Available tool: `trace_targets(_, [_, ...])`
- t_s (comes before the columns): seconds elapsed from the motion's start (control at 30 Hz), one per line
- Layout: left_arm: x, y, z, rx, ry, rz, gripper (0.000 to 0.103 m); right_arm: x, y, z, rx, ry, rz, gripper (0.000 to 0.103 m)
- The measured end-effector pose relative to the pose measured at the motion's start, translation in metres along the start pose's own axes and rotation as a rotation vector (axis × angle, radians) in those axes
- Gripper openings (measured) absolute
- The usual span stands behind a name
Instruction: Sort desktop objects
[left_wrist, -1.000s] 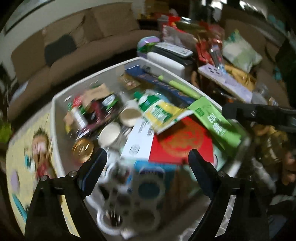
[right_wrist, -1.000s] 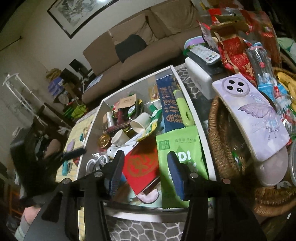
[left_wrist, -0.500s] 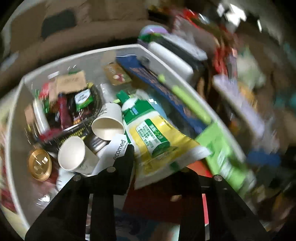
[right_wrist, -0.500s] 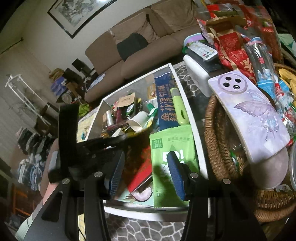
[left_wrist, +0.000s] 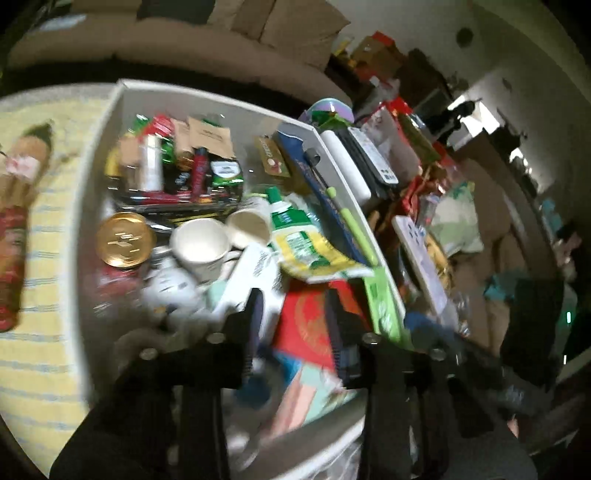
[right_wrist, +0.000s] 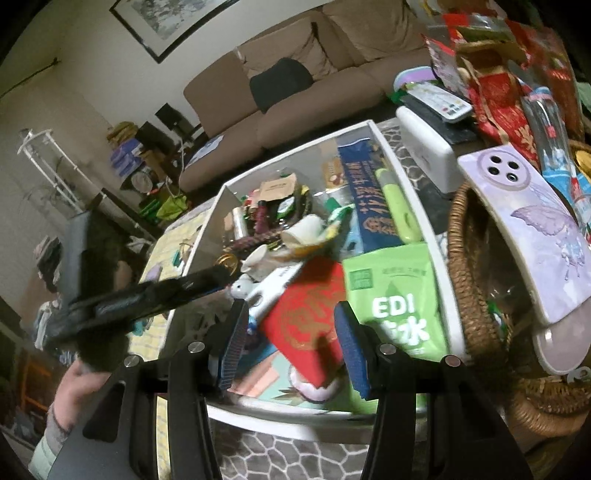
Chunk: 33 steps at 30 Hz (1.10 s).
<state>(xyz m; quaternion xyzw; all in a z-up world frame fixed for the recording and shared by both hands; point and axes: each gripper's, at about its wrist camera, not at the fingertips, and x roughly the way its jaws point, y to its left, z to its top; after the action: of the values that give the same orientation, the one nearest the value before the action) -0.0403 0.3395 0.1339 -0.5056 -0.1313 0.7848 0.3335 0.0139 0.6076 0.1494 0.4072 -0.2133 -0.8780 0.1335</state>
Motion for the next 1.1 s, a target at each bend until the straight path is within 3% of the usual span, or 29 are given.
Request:
trace_targets(0.27, [-0.087,0.025,-0.032,0.084,-0.071,0.129,0.07,0.01,0.049,-0.009,-0.102,-0.002,-0.011,0.051])
trace_targets(0.43, [-0.148,0.078,-0.047,0.057,-0.117,0.229,0.076,0.013,0.086,-0.011,-0.171,-0.016,0.007,0.051])
trace_targets(0.53, [-0.17,0.114,-0.053,0.021,-0.124,0.275,0.076,0.015,0.098,0.006,-0.214,-0.057,-0.047,0.051])
trace_targets(0.67, [-0.18,0.144,-0.059,-0.01,-0.127,0.285,0.076,0.021,0.077,0.042,-0.115,-0.111,-0.077,0.051])
trace_targets(0.73, [-0.179,0.152,-0.062,-0.019,-0.125,0.279,0.076,0.035,0.062,0.056,-0.083,-0.094,-0.116,0.05])
trace_targets(0.97, [-0.176,0.179,-0.067,-0.044,-0.113,0.289,0.076,0.106,0.018,0.019,-0.09,0.121,-0.262,0.015])
trace_targets(1.1, [-0.178,0.194,-0.069,-0.062,-0.108,0.306,0.076,0.107,0.001,0.016,-0.057,0.112,-0.254,0.004])
